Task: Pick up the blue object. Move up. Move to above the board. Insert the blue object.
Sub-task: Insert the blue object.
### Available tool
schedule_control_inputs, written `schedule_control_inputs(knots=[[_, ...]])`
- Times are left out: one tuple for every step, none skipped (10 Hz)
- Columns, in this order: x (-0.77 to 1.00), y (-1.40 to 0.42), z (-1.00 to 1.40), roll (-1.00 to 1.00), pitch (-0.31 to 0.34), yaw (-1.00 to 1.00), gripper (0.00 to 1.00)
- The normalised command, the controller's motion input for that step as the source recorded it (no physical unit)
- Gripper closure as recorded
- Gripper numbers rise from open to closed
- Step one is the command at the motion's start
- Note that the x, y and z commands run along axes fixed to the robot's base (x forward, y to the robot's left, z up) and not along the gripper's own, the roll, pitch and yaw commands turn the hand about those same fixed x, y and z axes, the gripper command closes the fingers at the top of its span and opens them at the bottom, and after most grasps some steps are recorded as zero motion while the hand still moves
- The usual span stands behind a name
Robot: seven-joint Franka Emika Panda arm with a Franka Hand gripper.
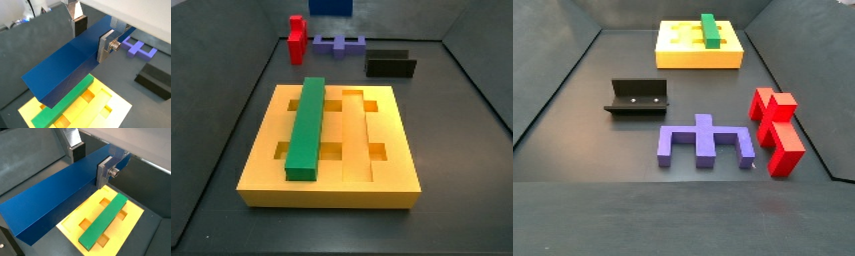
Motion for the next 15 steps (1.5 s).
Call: schedule_control_inputs(knots=[[0.11, 0.06, -0.89, -0.13, -0.06, 0.0, 1.0], [0.12, 0.03, -0.93, -0.11, -0.064, 0.0, 1.0], [0.09, 0.03, -0.93, -0.11, -0.06, 0.0, 1.0], [0.02, 0.02, -0.93, -0.11, -0.063, 0.0, 1.0], [0.0, 0.0, -0.76, -0.18, -0.09, 0.0, 1.0], [0.11, -0.09, -0.65, -0.2, -0.064, 0.0, 1.0], [0.17, -0.21, -0.54, -0.25, -0.063, 0.01, 1.0], [0.2, -0.34, -0.4, -0.3, -0.114, 0.0, 1.0], [0.22, -0.33, -0.41, -0.3, -0.126, 0.0, 1.0], [0.09, -0.34, -0.43, -0.28, -0.13, 0.09, 1.0], [0.06, -0.27, -0.49, -0.26, -0.121, 0.1, 1.0], [0.0, -0.18, -0.54, -0.25, -0.11, 0.08, 1.0], [0.13, -0.18, -0.58, -0.23, -0.103, 0.03, 1.0], [0.27, -0.22, -0.55, -0.08, -0.089, 0.0, 1.0], [0.31, -0.23, -0.43, 0.02, -0.007, 0.0, 1.0]])
